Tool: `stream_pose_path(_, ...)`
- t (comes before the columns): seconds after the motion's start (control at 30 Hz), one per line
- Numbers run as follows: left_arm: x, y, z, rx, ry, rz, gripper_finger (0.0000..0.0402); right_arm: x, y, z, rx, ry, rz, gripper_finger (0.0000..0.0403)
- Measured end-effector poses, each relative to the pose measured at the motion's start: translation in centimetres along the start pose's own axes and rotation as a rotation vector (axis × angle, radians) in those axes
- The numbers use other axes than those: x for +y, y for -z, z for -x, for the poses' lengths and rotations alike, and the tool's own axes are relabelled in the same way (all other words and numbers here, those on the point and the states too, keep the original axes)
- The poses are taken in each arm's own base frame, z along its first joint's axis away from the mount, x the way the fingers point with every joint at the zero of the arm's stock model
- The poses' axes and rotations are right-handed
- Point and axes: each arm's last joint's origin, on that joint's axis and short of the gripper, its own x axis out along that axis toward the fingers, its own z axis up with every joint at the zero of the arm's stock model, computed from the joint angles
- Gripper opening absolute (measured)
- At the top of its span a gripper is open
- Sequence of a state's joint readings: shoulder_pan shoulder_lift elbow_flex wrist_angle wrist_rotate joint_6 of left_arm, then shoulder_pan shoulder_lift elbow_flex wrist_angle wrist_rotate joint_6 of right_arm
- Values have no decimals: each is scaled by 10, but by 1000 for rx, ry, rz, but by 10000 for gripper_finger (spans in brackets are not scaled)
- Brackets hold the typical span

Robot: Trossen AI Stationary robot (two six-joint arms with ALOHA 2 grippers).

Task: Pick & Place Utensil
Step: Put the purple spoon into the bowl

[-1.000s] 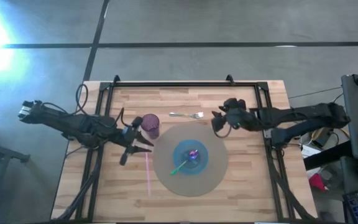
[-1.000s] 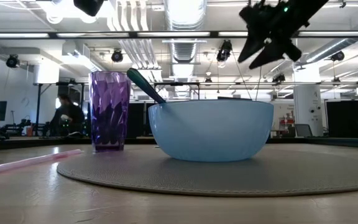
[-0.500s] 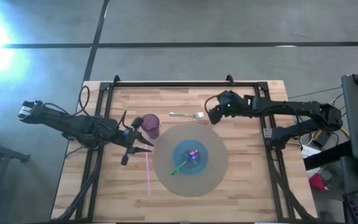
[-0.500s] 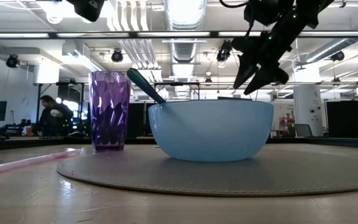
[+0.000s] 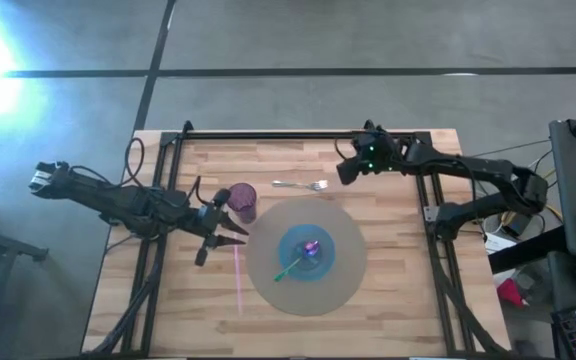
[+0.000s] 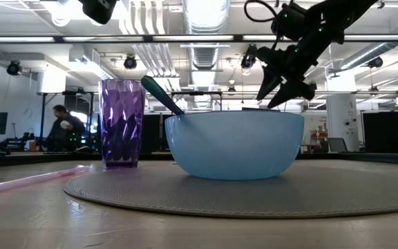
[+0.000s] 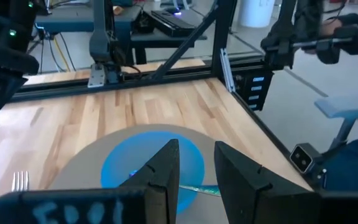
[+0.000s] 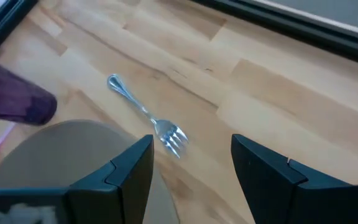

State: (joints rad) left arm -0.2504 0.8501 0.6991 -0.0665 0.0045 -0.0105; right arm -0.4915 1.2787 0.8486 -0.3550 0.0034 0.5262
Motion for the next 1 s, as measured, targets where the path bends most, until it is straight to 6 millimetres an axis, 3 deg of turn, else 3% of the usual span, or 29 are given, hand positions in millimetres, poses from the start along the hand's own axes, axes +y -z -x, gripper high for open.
stream_pose_path(0.47,0,0,0,0,1,74,94,-35,-5,-40,173,-73,-60,210)
stream_pose_path(1.0,0,0,0,-2,-2,81,94,-41,4,-74,261,-128,-87,210)
